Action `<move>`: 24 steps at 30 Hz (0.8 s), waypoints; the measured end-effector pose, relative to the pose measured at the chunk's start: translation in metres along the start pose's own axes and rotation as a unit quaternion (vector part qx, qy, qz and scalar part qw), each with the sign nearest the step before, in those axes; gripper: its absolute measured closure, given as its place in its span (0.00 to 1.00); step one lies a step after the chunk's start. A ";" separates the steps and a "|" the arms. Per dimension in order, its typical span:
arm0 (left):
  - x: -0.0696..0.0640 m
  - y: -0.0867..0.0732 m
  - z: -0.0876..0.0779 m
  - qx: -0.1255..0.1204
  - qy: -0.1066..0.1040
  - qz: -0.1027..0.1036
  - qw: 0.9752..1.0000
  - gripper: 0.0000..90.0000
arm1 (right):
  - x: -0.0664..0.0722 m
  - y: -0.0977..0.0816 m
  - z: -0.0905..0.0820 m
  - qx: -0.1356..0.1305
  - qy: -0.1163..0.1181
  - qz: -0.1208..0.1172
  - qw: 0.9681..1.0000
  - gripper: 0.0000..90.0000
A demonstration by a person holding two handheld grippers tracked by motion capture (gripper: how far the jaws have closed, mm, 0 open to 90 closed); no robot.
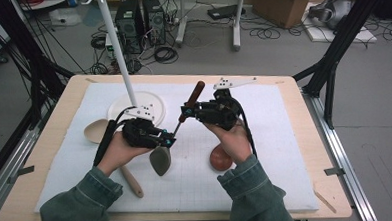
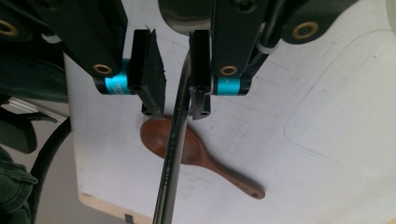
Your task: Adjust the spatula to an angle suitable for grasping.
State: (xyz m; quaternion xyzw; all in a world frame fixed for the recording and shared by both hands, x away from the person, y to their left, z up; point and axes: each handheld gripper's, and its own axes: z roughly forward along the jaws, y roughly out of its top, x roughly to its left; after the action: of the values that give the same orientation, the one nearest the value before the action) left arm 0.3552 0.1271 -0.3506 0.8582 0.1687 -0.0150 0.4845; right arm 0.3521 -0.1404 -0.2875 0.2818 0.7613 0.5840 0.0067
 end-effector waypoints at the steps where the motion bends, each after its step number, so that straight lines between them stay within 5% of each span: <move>1: 0.000 0.001 -0.002 -0.001 -0.002 0.002 1.000 0.80 | 0.002 0.003 0.001 0.002 0.007 -0.009 1.000 0.82; 10: -0.002 0.012 -0.018 -0.037 -0.042 0.004 0.998 0.74 | 0.018 0.030 0.006 0.041 0.030 -0.094 0.994 0.82; 18: -0.002 0.018 -0.022 -0.047 -0.066 0.010 0.997 0.77 | 0.018 0.037 0.013 0.049 0.095 -0.123 0.987 0.82; 24: -0.002 0.018 -0.025 -0.045 -0.060 0.013 0.997 0.90 | 0.020 0.036 0.018 0.052 0.106 -0.127 0.985 0.82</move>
State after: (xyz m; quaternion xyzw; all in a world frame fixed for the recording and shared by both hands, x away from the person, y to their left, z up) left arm 0.3553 0.1385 -0.3218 0.8352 0.1284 -0.0520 0.5322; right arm 0.3564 -0.1098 -0.2545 0.1191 0.8165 0.5648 -0.0140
